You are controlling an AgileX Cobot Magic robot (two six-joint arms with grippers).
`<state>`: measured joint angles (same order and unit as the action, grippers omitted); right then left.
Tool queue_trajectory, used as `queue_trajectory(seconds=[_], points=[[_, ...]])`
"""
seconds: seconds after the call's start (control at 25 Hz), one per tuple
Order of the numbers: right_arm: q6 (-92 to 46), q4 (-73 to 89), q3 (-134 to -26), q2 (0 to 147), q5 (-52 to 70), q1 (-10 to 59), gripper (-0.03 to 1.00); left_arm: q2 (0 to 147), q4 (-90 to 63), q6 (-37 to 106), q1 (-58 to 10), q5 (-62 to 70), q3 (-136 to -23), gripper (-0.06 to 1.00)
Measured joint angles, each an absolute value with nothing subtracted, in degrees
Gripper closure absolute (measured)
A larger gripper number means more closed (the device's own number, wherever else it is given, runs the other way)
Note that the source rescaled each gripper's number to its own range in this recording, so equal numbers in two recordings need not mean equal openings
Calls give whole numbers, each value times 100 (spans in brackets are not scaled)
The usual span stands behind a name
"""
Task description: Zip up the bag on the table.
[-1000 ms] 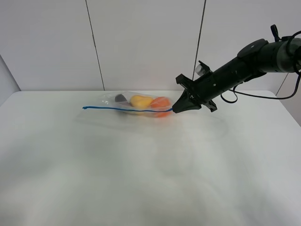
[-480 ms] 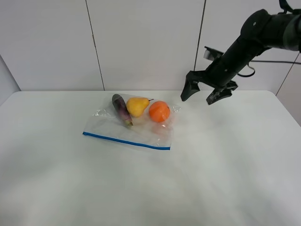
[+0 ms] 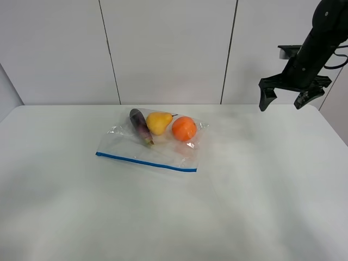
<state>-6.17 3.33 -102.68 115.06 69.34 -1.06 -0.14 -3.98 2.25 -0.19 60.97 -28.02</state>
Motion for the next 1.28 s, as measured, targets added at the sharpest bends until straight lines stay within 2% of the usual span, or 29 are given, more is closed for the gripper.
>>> queue_trajectory(seconds=[0.28, 0.52, 1.0, 1.28], points=[[-629, 563, -10059, 11375, 6952, -135, -2, -14, -398, 225, -19, 6097, -2802, -6], [-637, 570, -8673, 10284, 6952, -135, -2, -14, -398, 225, -19, 6097, -2802, -6], [-671, 580, -4978, 6542, 6956, -135, -2, -14, -398, 225, -19, 6097, -2802, -6], [-643, 586, -3315, 3732, 6037, -135, -2, -14, -398, 225, -19, 6097, -2802, -6]])
